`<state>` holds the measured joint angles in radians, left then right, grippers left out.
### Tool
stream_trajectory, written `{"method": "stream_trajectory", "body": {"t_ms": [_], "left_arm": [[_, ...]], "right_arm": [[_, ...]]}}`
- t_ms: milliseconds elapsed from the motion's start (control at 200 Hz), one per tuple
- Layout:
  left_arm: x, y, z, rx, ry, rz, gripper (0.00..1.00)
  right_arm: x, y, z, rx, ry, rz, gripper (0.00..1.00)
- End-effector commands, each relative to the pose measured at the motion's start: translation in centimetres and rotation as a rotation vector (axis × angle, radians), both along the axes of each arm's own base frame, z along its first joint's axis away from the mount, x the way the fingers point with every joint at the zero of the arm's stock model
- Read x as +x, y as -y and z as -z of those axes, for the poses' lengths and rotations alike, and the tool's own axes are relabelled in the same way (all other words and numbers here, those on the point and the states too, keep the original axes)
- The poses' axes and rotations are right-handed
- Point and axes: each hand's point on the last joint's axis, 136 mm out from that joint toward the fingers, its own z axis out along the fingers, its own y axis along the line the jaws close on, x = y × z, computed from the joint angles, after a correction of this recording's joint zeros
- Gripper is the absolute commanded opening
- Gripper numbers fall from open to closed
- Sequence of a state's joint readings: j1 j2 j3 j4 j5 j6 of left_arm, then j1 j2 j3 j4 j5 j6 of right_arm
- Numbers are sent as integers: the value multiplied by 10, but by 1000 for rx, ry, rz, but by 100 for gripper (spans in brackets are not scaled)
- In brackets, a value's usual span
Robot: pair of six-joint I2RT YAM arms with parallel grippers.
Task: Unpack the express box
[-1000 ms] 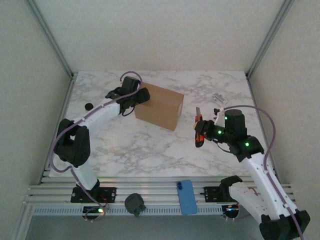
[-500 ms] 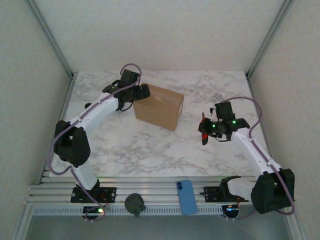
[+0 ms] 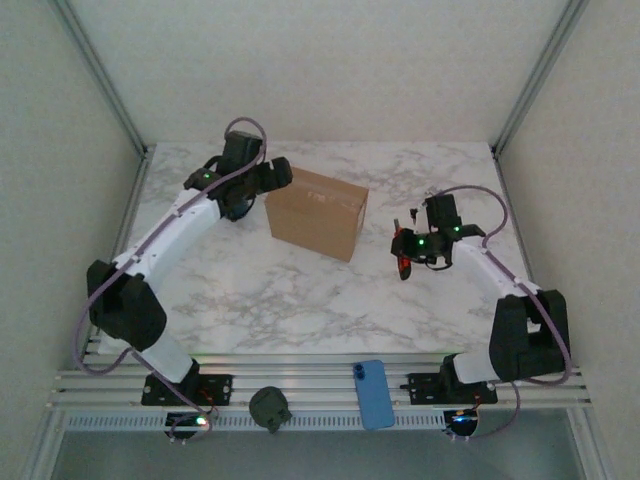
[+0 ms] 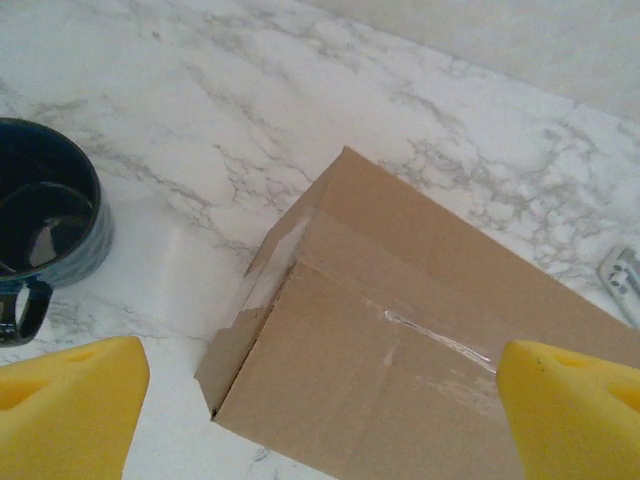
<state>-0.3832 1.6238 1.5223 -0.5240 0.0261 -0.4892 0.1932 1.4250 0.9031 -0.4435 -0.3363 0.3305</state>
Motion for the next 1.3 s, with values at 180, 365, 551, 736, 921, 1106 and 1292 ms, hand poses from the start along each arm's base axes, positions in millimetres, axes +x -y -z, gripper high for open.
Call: {"method": "stream_trajectory", "body": {"t_ms": [180, 365, 551, 736, 921, 1106, 1292], "left_arm": [[-11, -2, 12, -37, -21, 36, 90], [-13, -4, 15, -36, -28, 38, 90], [-13, -6, 13, -35, -25, 33, 90], [-17, -12, 7, -23, -16, 13, 91], [-21, -16, 4, -12, -16, 6, 91], [-23, -17, 6, -11, -22, 5, 91], [-26, -18, 8, -13, -25, 3, 91]], "right_arm": [[34, -16, 36, 244, 9, 25, 0], [37, -10, 65, 250, -48, 48, 0], [29, 6, 82, 140, -113, 83, 0], [15, 27, 87, 7, -226, 142, 0], [4, 39, 90, -63, -291, 173, 20], [-1, 51, 88, -133, -315, 208, 27], [-3, 65, 91, -214, -347, 239, 30]]}}
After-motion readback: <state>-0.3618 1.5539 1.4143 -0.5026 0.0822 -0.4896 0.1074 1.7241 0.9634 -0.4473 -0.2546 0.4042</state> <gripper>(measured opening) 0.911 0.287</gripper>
